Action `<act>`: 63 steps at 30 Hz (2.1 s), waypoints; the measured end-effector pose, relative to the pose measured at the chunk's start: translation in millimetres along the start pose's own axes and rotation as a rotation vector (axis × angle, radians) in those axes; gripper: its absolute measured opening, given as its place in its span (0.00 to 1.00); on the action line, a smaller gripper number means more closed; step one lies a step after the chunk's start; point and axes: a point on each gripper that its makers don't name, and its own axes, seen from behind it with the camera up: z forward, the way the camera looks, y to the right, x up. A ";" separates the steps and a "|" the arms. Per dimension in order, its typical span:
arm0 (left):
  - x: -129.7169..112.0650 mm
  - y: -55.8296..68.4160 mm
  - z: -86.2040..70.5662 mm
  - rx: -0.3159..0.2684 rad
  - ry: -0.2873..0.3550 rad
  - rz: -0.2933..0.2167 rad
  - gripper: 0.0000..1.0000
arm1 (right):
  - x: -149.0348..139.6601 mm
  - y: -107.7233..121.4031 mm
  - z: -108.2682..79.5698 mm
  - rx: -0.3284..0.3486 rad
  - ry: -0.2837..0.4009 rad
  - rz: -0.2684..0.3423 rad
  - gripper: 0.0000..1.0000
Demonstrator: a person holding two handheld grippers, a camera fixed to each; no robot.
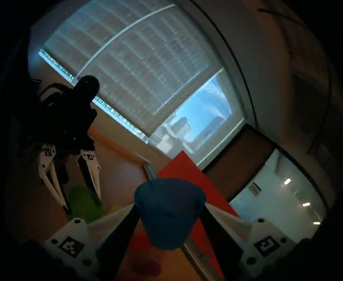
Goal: Pour water
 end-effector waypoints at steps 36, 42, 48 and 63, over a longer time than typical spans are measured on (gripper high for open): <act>3.2 12.4 8.6 -0.044 0.002 0.005 0.89 | 11.1 10.2 16.0 -0.012 -0.023 -0.227 0.88; 4.1 14.4 9.5 -0.048 0.003 0.006 0.89 | 11.9 9.2 18.3 -0.014 -0.029 -0.270 0.89; 4.0 14.3 9.2 -0.048 0.002 0.007 0.89 | 14.9 9.1 19.2 -0.017 -0.026 -0.307 0.89; 4.6 11.6 10.2 -0.047 0.014 -0.004 0.89 | 18.1 5.5 24.3 -0.019 -0.034 -0.412 0.89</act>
